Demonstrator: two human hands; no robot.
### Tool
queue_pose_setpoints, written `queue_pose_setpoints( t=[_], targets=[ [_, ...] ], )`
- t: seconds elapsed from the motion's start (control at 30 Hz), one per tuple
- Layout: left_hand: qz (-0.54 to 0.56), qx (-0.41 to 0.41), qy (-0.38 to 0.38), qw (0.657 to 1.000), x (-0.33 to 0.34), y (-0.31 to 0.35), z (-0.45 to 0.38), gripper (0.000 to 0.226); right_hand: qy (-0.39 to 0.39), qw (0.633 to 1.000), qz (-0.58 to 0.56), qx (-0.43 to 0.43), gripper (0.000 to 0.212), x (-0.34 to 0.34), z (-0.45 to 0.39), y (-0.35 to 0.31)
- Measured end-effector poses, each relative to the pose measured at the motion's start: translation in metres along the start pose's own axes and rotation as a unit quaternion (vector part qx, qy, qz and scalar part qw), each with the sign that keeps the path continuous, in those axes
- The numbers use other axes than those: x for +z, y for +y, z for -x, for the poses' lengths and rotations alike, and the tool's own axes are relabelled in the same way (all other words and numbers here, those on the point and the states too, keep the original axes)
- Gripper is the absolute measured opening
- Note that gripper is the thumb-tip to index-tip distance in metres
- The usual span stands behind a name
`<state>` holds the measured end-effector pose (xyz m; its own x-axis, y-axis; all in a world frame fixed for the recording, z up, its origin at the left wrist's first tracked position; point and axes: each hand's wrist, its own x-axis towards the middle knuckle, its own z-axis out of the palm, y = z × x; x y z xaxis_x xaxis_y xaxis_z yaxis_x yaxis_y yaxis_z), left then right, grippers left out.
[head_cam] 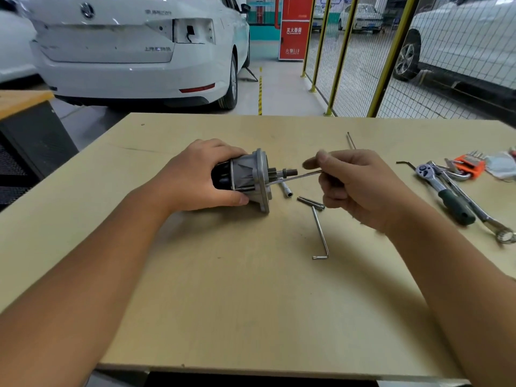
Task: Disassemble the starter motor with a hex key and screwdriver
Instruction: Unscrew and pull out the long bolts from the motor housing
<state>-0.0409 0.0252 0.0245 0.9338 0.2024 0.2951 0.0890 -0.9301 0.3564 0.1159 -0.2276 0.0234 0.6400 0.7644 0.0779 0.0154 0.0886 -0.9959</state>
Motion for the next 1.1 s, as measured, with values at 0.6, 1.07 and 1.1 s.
queue_pose_setpoints(
  t=[0.6,1.07,1.1],
  targets=[
    [-0.127,-0.029,0.048,0.990,0.027,0.031,-0.004,0.102,-0.020,0.967,-0.037,0.252,0.061,-0.001,0.004,-0.013],
    [-0.100,-0.022,0.032,0.994,0.019,0.028,-0.003,0.096,-0.130,0.977,0.013,0.169,0.025,-0.018,0.006,-0.014],
    [-0.094,-0.021,0.029,0.995,0.018,0.027,-0.003,0.096,-0.133,0.979,0.048,0.147,0.022,-0.019,0.006,-0.011]
  ],
)
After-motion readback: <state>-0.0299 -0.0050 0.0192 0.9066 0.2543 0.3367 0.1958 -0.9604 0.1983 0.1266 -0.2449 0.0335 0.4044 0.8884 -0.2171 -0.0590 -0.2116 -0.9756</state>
